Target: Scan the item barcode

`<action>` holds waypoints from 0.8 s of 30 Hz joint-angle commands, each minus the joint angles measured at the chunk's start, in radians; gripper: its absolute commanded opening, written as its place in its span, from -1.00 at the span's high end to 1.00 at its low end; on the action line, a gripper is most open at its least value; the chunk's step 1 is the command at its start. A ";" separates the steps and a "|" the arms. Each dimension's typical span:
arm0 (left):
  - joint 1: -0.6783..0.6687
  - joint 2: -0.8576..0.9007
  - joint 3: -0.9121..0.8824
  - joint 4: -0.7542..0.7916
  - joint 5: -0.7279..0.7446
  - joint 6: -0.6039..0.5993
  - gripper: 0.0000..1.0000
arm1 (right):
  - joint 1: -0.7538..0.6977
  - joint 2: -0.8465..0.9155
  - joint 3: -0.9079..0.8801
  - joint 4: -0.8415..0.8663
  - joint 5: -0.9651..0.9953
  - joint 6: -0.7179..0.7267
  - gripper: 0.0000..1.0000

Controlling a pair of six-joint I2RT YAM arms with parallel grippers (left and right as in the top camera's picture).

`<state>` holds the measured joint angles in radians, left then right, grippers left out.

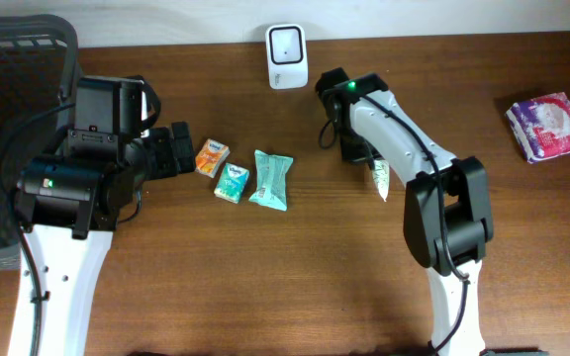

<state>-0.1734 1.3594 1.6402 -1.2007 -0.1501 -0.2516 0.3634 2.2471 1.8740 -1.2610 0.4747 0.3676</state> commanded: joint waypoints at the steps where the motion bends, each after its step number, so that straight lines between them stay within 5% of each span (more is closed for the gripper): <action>1: 0.005 -0.001 0.008 0.002 -0.004 -0.006 -0.98 | 0.032 0.000 -0.061 0.036 0.088 0.034 0.64; 12: 0.005 -0.001 0.008 0.002 -0.004 -0.006 -0.98 | 0.105 -0.002 0.023 0.008 -0.169 -0.020 0.41; 17: 0.005 -0.001 0.008 0.002 -0.004 -0.006 -0.98 | -0.016 -0.001 0.108 -0.060 -0.288 -0.064 -0.73; 20: 0.005 -0.001 0.008 0.002 -0.004 -0.006 -0.98 | -0.124 0.005 0.084 -0.050 -0.631 -0.294 -0.73; 24: 0.005 -0.001 0.008 0.002 -0.004 -0.006 -0.98 | -0.174 0.005 -0.013 0.057 -0.771 -0.335 -0.59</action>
<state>-0.1734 1.3594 1.6402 -1.2003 -0.1501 -0.2516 0.1791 2.2494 1.9125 -1.2396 -0.1669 0.0864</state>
